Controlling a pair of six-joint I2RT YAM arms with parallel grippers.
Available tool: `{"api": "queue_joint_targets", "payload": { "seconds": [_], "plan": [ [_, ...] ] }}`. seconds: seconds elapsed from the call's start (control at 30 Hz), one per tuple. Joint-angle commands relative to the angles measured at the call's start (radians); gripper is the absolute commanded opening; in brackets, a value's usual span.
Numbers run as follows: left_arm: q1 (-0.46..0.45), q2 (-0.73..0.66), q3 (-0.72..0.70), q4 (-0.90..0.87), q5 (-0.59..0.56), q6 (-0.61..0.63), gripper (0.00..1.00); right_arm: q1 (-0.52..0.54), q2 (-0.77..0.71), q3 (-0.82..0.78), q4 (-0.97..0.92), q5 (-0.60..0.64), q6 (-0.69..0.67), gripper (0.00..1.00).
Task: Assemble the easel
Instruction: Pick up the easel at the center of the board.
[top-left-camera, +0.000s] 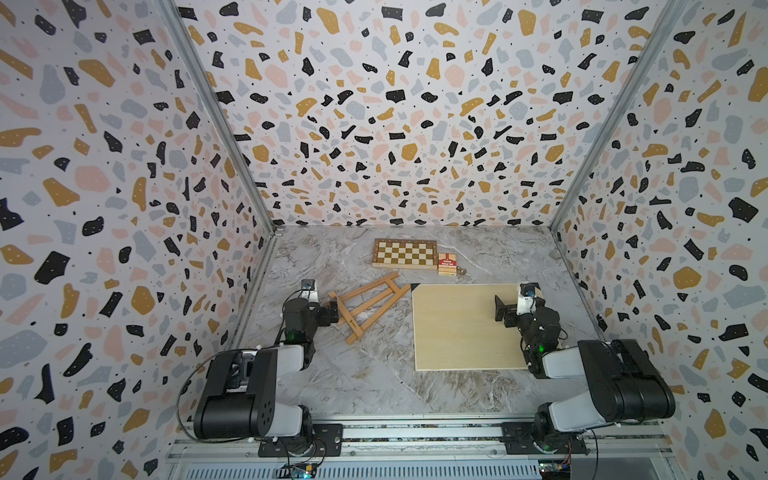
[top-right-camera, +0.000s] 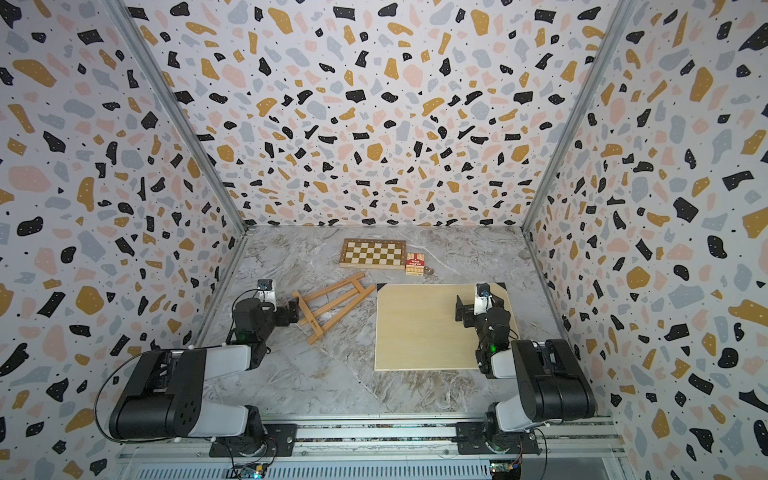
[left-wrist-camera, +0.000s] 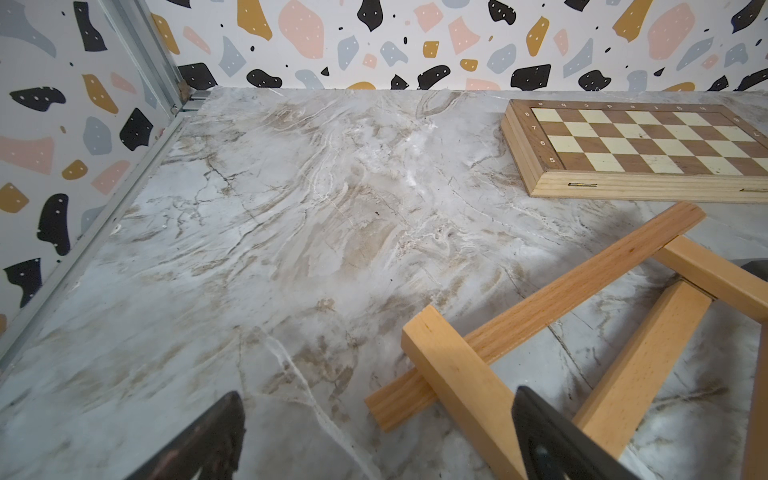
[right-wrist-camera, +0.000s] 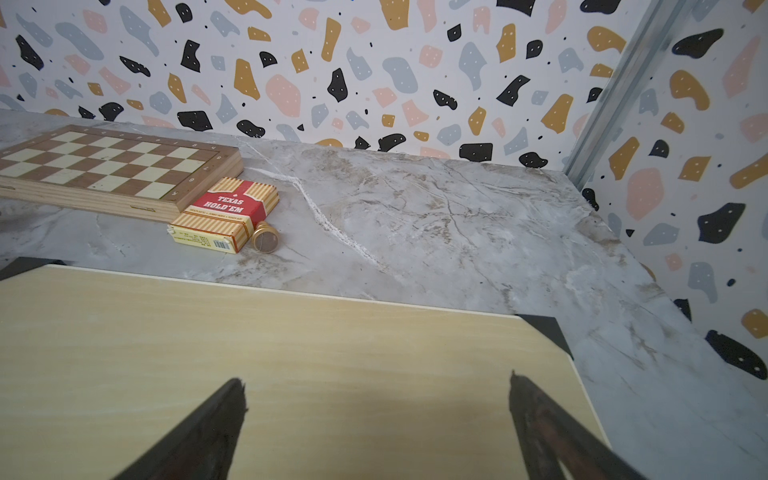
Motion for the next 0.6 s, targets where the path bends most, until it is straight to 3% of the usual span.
{"api": "queue_joint_targets", "payload": {
  "seconds": [0.0,0.2,0.33,0.57],
  "plan": [
    [-0.003,0.0,0.014,0.039,0.002,0.006,0.99,0.004,-0.004,0.021,0.021,0.011,-0.003,1.0],
    [-0.004,-0.033,0.009,0.02,0.004,0.004,0.99,0.02,-0.031,0.018,0.007,0.038,-0.016,1.0],
    [-0.004,-0.15,-0.014,-0.036,-0.004,-0.001,0.99,0.044,-0.094,0.008,-0.024,0.088,-0.017,1.0],
    [-0.004,-0.418,0.05,-0.311,-0.068,-0.042,0.99,0.04,-0.26,0.121,-0.337,0.063,0.044,1.0]
  ]
}}
